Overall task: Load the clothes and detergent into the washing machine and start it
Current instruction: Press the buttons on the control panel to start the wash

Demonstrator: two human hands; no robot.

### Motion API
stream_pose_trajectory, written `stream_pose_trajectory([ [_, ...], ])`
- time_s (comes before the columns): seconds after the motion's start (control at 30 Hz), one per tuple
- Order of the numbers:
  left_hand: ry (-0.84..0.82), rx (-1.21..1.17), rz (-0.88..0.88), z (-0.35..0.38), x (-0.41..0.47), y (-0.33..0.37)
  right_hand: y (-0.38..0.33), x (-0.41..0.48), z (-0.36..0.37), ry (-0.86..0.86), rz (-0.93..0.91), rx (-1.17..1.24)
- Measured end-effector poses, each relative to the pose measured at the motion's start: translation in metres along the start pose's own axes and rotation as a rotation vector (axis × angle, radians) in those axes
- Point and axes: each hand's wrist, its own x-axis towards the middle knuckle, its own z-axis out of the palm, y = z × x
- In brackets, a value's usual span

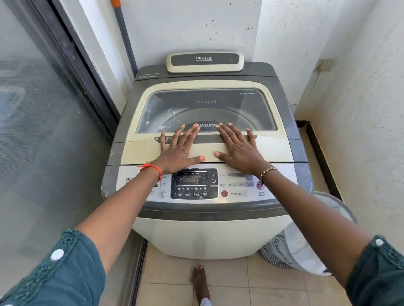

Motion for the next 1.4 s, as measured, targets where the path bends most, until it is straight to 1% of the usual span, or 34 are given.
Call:
stream_pose_trajectory([
  [0.07,0.022,-0.028,0.005,0.001,0.000,-0.002,0.003,0.001,-0.004,-0.027,-0.027,0.057],
  [0.13,0.012,-0.077,0.011,0.000,0.000,-0.004,0.008,-0.001,-0.010,-0.066,-0.058,0.135],
  [0.2,0.005,-0.136,0.024,-0.002,0.000,-0.006,0.015,-0.009,-0.012,-0.069,-0.064,0.183],
  [0.27,0.013,-0.193,0.035,-0.002,-0.001,-0.009,0.024,-0.024,-0.011,-0.018,-0.020,0.208],
  [0.33,0.020,-0.221,0.038,-0.003,-0.001,-0.009,0.035,-0.044,-0.008,0.020,0.067,0.224],
  [0.4,0.016,-0.242,0.041,-0.004,-0.002,-0.009,0.046,-0.063,-0.007,0.020,0.145,0.249],
  [0.47,0.007,-0.267,0.045,-0.004,-0.002,-0.009,0.053,-0.078,-0.009,0.010,0.191,0.330],
  [0.73,0.013,-0.262,0.050,-0.002,-0.001,-0.011,0.071,-0.100,-0.029,-0.221,0.202,0.619],
  [0.83,0.016,-0.234,0.040,-0.002,-0.001,-0.010,0.073,-0.098,-0.026,-0.233,0.238,0.651],
  [0.97,0.018,-0.221,0.036,-0.001,-0.001,-0.007,0.068,-0.094,-0.023,-0.166,0.303,0.640],
  [1.07,0.007,-0.244,0.044,-0.002,-0.003,-0.007,0.062,-0.091,-0.028,-0.148,0.288,0.610],
  [1.4,0.025,-0.263,0.044,-0.002,-0.004,-0.007,0.058,-0.095,-0.030,-0.139,0.274,0.629],
])
